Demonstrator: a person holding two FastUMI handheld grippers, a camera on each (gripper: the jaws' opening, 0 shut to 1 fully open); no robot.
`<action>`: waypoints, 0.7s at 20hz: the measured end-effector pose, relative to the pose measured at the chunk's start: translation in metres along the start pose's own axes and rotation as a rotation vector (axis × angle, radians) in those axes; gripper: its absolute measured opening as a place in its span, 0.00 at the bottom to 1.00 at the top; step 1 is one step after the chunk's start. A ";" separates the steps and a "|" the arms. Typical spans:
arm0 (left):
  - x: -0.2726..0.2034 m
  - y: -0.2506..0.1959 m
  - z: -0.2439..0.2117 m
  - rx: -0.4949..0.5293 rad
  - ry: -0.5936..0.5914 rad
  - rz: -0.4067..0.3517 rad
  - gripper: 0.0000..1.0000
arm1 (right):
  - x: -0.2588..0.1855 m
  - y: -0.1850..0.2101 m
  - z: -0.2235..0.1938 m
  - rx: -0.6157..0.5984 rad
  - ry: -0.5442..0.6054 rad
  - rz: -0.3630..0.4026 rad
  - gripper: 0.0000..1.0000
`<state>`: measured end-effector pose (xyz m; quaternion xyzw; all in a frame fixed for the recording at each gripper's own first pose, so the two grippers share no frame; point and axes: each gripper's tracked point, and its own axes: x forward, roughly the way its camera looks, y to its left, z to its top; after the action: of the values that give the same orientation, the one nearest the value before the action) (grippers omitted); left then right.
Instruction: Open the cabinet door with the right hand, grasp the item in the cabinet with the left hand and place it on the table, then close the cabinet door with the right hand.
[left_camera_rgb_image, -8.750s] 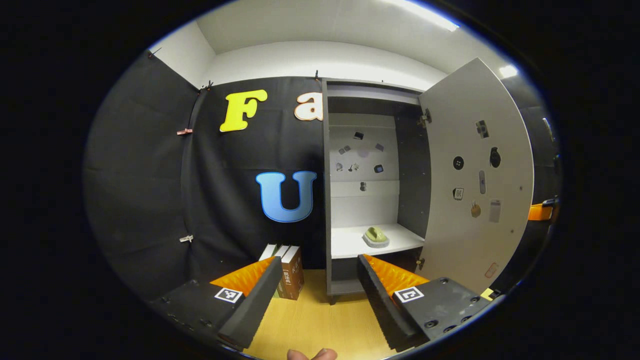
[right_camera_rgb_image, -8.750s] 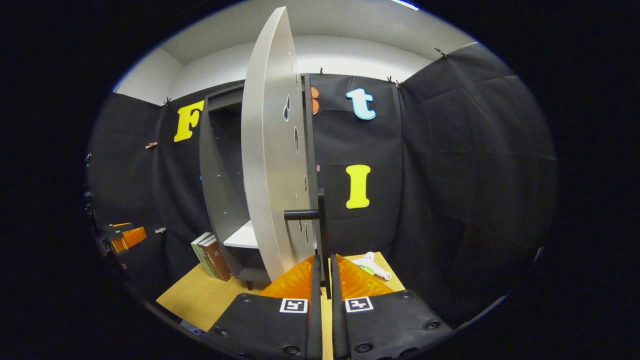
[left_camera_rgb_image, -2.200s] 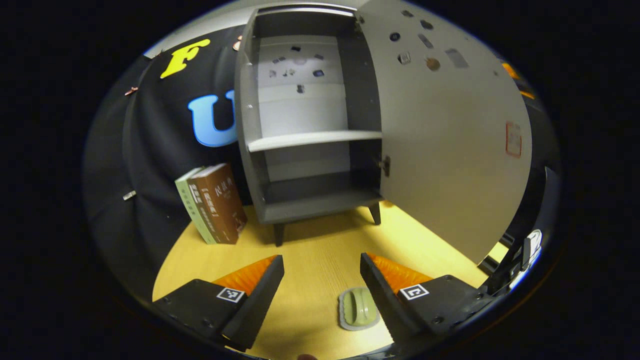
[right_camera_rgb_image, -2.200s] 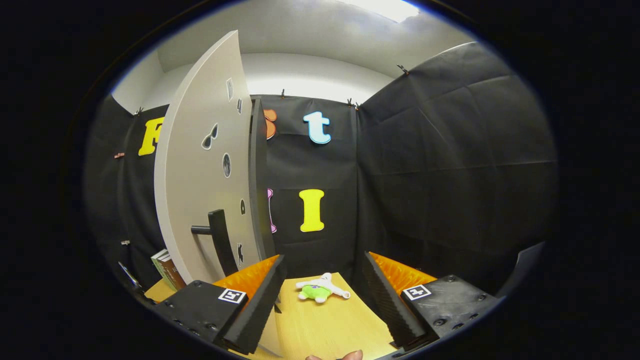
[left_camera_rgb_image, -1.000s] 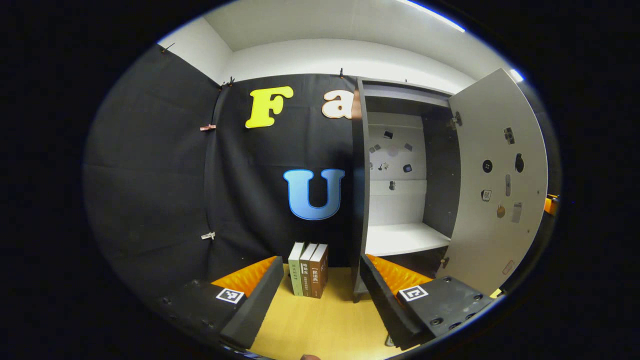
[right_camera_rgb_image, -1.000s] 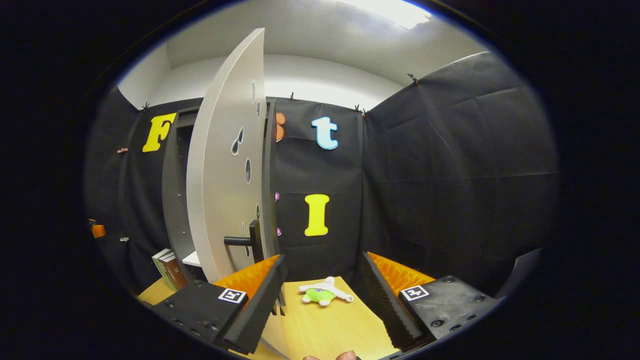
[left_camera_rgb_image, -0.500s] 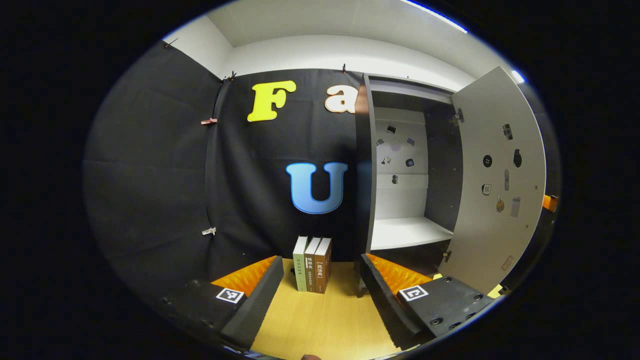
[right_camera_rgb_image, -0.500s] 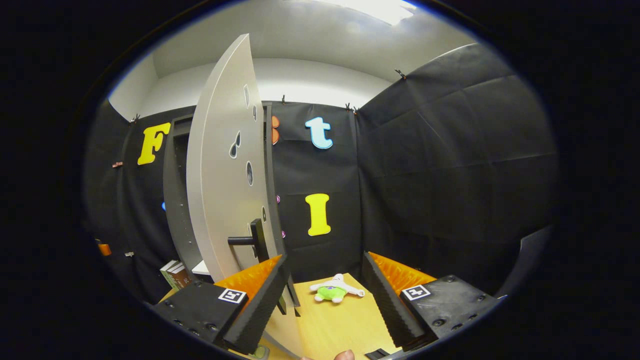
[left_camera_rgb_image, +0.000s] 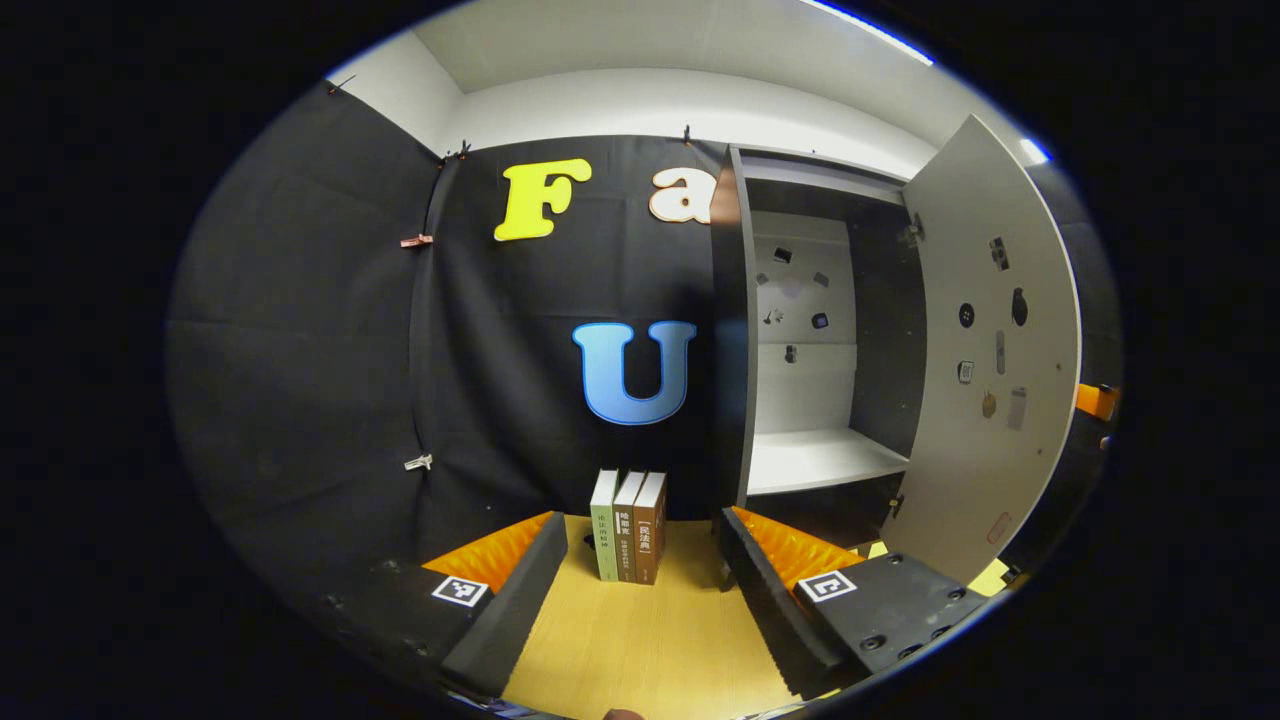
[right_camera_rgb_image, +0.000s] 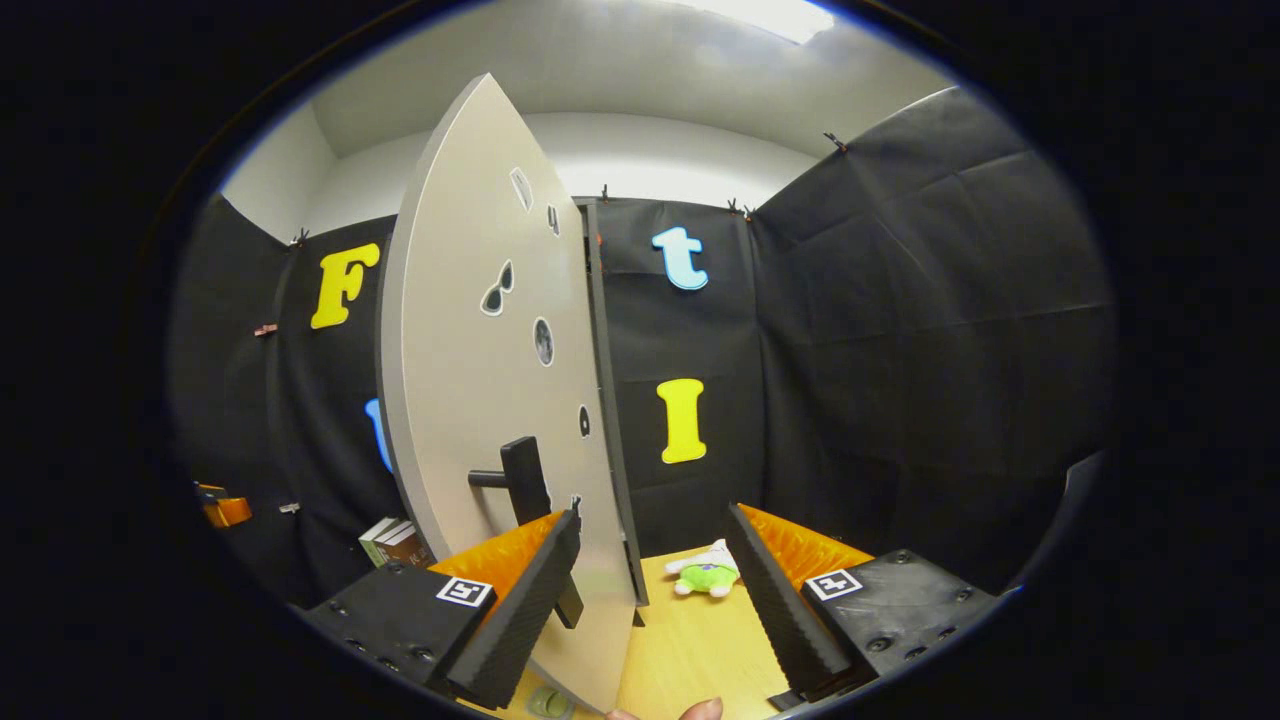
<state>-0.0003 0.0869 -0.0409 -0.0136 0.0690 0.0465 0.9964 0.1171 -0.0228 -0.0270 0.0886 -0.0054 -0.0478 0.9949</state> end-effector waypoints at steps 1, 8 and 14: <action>0.000 0.002 -0.001 -0.001 0.000 0.003 0.97 | 0.001 0.008 -0.001 0.004 0.004 0.016 0.98; 0.004 0.009 -0.002 -0.004 0.005 0.017 0.97 | 0.012 0.078 -0.018 0.047 0.041 0.152 0.98; 0.010 0.016 -0.005 0.004 0.015 0.028 0.97 | 0.010 0.137 -0.051 -0.041 0.125 0.313 0.98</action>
<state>0.0071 0.1033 -0.0471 -0.0110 0.0766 0.0604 0.9952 0.1414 0.1197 -0.0531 0.0692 0.0439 0.1132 0.9902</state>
